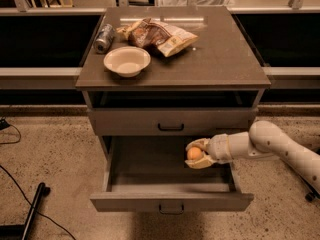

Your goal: Place orange into middle drawer

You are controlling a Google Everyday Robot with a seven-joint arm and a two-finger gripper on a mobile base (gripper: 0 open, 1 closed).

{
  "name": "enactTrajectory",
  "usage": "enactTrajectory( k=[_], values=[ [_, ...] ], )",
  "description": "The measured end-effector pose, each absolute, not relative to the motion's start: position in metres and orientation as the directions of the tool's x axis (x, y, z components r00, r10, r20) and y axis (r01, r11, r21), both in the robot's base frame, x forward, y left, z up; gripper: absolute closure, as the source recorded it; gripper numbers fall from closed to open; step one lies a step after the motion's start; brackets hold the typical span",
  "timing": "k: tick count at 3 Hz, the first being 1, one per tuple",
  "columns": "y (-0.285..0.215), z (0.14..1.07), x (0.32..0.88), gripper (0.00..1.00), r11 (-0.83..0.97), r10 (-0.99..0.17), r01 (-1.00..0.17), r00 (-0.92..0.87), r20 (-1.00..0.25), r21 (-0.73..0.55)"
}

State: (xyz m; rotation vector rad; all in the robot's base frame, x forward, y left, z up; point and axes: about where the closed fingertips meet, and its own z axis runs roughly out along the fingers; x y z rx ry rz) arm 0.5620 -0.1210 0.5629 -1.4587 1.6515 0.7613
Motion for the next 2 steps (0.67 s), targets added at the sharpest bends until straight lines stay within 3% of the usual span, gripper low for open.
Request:
enactTrajectory(
  k=[2],
  values=[
    [-0.106, 0.474, 0.580, 1.00, 0.158, -0.575, -0.986, -0.041, -0.817, -0.062]
  ],
)
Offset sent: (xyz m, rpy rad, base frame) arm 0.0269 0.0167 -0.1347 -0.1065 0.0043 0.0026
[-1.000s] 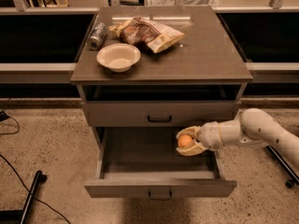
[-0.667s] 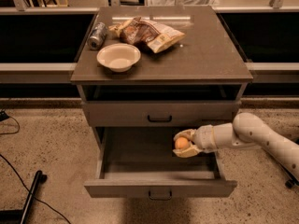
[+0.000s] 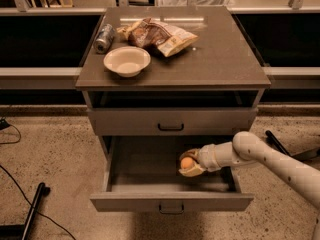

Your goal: Place orange into middle drawer

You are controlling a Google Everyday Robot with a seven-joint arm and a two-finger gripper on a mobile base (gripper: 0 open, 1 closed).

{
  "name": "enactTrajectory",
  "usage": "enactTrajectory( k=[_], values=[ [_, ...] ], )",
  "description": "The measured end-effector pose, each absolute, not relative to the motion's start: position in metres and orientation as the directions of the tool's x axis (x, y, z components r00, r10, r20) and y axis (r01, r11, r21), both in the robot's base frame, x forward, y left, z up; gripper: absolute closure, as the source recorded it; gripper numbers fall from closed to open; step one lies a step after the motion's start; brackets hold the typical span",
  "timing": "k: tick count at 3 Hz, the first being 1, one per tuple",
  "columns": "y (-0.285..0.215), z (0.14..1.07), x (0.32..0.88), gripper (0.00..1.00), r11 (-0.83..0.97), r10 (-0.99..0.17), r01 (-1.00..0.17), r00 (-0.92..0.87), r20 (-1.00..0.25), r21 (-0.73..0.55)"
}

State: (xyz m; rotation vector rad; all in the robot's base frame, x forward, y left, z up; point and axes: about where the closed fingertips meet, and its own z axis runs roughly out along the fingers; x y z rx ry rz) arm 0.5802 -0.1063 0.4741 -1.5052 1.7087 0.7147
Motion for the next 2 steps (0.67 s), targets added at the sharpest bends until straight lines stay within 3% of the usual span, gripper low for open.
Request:
enactTrajectory(
  k=[2],
  values=[
    [-0.083, 0.405, 0.598, 1.00, 0.125, -0.575, -0.989, -0.007, -0.818, -0.080]
  ],
)
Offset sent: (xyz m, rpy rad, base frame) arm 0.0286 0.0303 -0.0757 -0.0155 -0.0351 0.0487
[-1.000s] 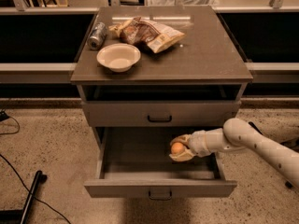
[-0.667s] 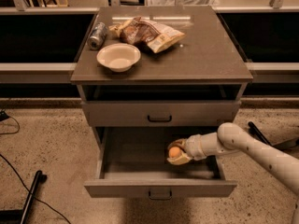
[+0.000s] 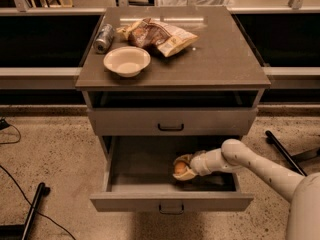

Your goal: Place orange into middle drawer

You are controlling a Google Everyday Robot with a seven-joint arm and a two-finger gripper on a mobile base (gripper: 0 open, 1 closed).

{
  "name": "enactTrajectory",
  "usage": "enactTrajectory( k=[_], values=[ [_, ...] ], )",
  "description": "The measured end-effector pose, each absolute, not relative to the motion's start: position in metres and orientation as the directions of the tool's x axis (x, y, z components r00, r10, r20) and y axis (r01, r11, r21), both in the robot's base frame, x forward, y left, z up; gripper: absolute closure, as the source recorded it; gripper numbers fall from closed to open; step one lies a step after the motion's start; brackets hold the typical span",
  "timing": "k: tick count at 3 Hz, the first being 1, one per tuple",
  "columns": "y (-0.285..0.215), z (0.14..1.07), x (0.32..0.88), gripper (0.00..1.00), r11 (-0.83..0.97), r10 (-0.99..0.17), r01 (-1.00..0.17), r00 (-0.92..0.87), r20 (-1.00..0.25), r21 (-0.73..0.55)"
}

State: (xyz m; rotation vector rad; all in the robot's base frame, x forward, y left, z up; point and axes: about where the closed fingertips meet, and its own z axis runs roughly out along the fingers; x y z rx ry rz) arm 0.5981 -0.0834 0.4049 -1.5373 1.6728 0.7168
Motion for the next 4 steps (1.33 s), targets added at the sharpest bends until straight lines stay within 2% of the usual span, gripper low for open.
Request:
enactTrajectory(
  k=[4],
  values=[
    [-0.077, 0.376, 0.615, 1.00, 0.105, -0.594, -0.983, 0.058, -0.802, -0.149]
  ],
)
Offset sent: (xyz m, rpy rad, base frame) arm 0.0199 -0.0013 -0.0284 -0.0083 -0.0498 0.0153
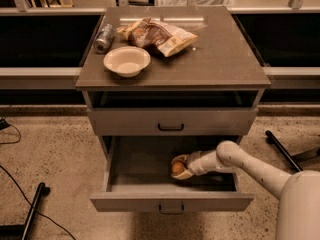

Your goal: Place orange into middle drawer

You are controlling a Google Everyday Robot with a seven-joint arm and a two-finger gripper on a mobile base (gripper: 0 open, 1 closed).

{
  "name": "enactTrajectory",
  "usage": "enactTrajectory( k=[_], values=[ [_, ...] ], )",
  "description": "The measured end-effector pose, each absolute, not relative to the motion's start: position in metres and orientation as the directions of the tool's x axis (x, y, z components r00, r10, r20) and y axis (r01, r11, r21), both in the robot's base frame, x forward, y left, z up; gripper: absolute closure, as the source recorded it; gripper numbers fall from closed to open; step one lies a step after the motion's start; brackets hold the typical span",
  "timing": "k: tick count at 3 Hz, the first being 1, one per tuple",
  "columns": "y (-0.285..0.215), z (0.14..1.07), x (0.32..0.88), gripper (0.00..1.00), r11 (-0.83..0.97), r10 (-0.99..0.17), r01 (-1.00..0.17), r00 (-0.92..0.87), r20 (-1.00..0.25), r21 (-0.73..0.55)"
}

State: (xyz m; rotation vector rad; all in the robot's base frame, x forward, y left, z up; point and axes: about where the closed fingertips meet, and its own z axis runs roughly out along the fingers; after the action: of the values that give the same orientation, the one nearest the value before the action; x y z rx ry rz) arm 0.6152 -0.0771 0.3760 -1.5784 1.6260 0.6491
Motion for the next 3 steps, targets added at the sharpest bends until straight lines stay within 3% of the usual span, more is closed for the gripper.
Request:
enactTrajectory(
  k=[1, 3],
  values=[
    [-0.0761, 0.3717, 0.6173, 0.81, 0.099, -0.589, -0.983, 0.068, -0.805, -0.156],
    [-0.0760, 0.3717, 0.6172, 0.35, 0.099, -0.589, -0.983, 0.068, -0.805, -0.156]
  ],
)
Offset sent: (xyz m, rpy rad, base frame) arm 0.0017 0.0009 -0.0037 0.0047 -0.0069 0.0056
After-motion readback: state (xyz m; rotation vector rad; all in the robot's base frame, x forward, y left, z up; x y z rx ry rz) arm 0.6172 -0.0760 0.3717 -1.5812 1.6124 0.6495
